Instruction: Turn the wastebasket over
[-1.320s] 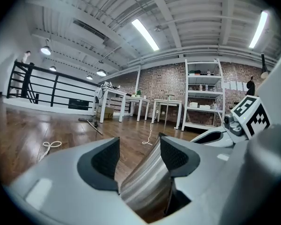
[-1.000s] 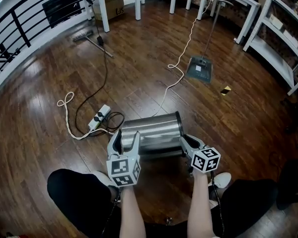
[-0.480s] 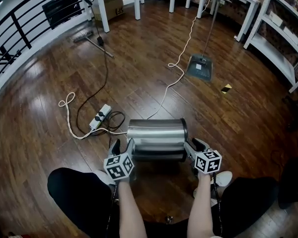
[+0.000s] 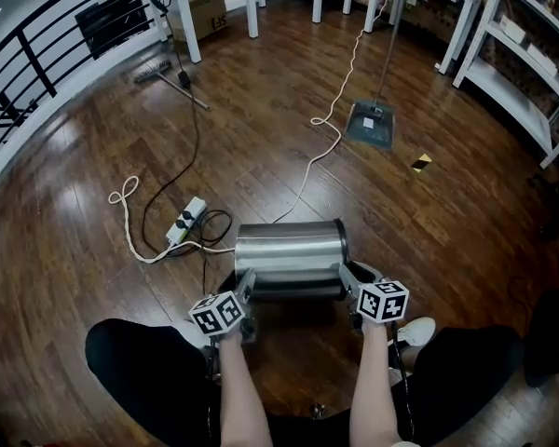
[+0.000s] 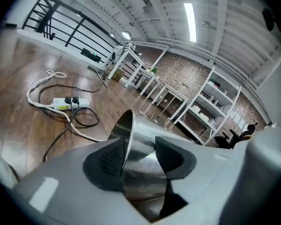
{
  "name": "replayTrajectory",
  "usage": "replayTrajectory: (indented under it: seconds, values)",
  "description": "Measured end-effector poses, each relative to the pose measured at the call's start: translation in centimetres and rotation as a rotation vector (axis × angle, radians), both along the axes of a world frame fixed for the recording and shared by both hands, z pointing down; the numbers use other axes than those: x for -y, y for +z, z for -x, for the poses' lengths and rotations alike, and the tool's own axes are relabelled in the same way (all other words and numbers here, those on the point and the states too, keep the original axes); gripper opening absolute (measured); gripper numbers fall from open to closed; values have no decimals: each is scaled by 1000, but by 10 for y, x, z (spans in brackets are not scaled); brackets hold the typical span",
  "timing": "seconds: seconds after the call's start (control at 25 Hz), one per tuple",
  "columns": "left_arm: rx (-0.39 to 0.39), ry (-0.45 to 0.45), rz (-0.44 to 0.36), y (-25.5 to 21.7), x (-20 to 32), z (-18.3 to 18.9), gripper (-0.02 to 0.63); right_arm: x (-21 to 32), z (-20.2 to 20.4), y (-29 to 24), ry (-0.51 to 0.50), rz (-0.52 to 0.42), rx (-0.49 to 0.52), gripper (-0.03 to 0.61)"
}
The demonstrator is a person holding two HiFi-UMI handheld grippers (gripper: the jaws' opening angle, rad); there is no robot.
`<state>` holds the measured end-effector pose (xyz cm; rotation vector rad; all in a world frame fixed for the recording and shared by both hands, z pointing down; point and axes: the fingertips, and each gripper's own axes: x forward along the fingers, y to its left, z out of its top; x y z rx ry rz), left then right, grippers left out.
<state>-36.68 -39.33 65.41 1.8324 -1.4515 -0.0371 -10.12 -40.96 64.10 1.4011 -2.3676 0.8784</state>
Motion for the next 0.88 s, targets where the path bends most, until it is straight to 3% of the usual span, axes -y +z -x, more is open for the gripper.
replayTrajectory:
  seconds: [0.16,0.32,0.4,0.52,0.68,0.8,0.88]
  values:
    - [80,61,-9,-19,3,-12,192,6,-10,-2,60,-19,16,75]
    - [205,248,-98,-67,23,-57,147,7,-53,2,194,12,74,78]
    - [313,331,-149,-92,32,-87,129,4,-74,9,261,39,120,80]
    - [572,411,-262,-124,40,-124,132,-12,-85,35,376,156,195,81]
    - [840,557,-399,-140,36,-161,103,-33,-47,95,418,320,298,84]
    - [945,696,-446,-128,17,-185,93,-43,-27,133,433,366,392,84]
    - [991,795,-467,-116,-1,-208,84,-50,-22,152,394,405,366,56]
